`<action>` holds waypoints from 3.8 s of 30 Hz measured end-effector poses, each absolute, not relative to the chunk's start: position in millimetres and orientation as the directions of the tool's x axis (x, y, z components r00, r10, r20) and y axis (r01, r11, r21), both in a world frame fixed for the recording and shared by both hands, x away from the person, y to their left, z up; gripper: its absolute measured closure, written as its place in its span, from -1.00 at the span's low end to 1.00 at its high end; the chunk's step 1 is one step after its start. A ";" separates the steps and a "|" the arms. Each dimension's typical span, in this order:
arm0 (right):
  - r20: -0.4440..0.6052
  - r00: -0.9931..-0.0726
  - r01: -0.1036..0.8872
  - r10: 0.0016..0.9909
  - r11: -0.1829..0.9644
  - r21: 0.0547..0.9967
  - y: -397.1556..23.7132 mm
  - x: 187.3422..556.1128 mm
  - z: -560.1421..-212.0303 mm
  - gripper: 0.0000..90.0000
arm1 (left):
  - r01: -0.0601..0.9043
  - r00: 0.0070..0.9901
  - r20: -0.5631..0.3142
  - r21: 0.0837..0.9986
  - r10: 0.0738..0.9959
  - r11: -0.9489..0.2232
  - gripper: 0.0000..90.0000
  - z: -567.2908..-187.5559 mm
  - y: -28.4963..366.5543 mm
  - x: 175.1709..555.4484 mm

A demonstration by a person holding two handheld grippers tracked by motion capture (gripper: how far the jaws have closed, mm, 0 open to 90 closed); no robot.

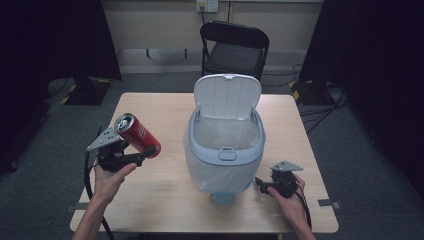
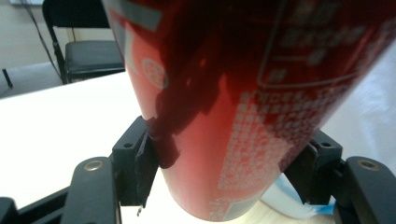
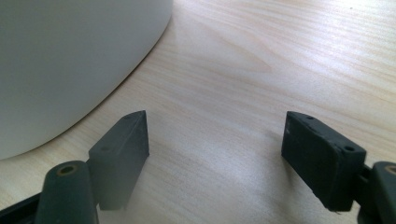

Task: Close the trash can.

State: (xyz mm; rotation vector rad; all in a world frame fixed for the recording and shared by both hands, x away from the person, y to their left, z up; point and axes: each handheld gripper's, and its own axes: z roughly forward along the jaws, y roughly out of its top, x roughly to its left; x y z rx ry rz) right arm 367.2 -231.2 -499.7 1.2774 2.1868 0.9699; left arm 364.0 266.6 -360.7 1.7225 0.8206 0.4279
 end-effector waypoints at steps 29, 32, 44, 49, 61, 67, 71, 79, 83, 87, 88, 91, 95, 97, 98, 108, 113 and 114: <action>-0.014 -0.486 0.576 0.874 0.332 0.747 -231.2 367.2 -499.7 -0.51 | 0.104 0.791 -0.047 0.993 0.610 -0.058 -0.23 -275.1 230.0 342.7; -0.014 -0.486 0.576 0.874 0.332 0.747 -231.2 367.2 -499.8 -0.52 | 0.090 0.803 -0.037 0.994 0.595 -0.059 -0.23 -266.6 220.6 343.3; -0.014 -0.486 0.576 0.874 0.332 0.747 -231.2 367.2 -499.7 -0.51 | 0.071 0.862 -0.037 0.996 0.506 -0.047 -0.23 -241.6 180.4 354.1; -0.014 -0.486 0.576 0.874 0.332 0.747 -231.2 367.2 -499.7 -0.51 | 0.045 0.906 -0.021 0.998 0.422 -0.047 -0.23 -240.3 159.4 361.2; -0.014 -0.487 0.576 0.873 0.333 0.747 -231.2 367.3 -499.7 -0.52 | 0.106 0.942 -0.042 0.978 0.333 -0.177 -0.25 -242.7 99.3 394.8; -0.013 -0.488 0.576 0.873 0.333 0.747 -231.2 367.3 -499.7 -0.52 | 0.145 0.945 -0.061 0.959 0.320 -0.245 -0.39 -246.5 83.2 407.4; -0.012 -0.488 0.576 0.873 0.332 0.747 -231.1 367.2 -499.7 -0.52 | 0.145 0.944 -0.058 0.957 0.324 -0.251 -0.47 -249.2 86.2 406.9; -0.011 -0.490 0.576 0.872 0.333 0.746 -231.0 367.3 -499.8 -0.53 | 0.170 0.904 -0.069 0.964 0.422 -0.206 -0.34 -259.7 125.7 406.7; -0.011 -0.490 0.576 0.872 0.333 0.746 -231.0 367.3 -499.8 -0.53 | 0.188 0.880 -0.086 0.966 0.467 -0.176 -0.28 -264.0 151.3 412.0; -0.011 -0.490 0.576 0.872 0.333 0.746 -231.0 367.3 -499.8 -0.53 | 0.213 0.848 -0.101 0.964 0.521 -0.161 -0.19 -263.9 171.1 422.8; -0.011 -0.490 0.576 0.872 0.333 0.746 -231.0 367.3 -499.8 -0.53 | 0.218 0.837 -0.105 0.964 0.538 -0.152 -0.18 -263.0 175.1 425.9; -0.010 -0.489 0.577 0.872 0.331 0.747 -230.8 367.5 -499.8 -0.54 | 0.233 0.809 -0.123 0.965 0.575 -0.120 -0.15 -258.7 183.9 436.8; -0.011 -0.490 0.576 0.872 0.333 0.746 -230.9 367.4 -499.8 -0.54 | 0.221 0.776 -0.132 0.973 0.617 -0.071 -0.17 -250.0 185.9 446.9; -0.010 -0.489 0.577 0.872 0.331 0.747 -230.8 367.5 -499.8 -0.54 | 0.214 0.757 -0.134 0.976 0.639 -0.048 -0.17 -244.9 185.4 451.0; -0.010 -0.489 0.577 0.872 0.331 0.747 -230.8 367.5 -499.8 -0.54 | 0.212 0.750 -0.139 0.977 0.647 -0.036 -0.17 -242.8 185.4 454.1; -0.010 -0.495 0.576 0.869 0.337 0.745 -230.5 367.6 -499.9 -0.57 | 0.235 0.717 -0.161 0.972 0.679 -0.017 -0.26 -241.4 170.9 483.8; -0.010 -0.496 0.576 0.868 0.337 0.745 -230.6 367.7 -499.9 -0.57 | 0.249 0.788 -0.187 0.968 0.586 -0.025 -0.22 -247.8 163.4 487.3; -0.010 -0.496 0.576 0.868 0.337 0.745 -230.6 367.7 -499.9 -0.57 | 0.236 0.794 -0.173 0.971 0.583 -0.033 -0.15 -248.4 162.0 485.6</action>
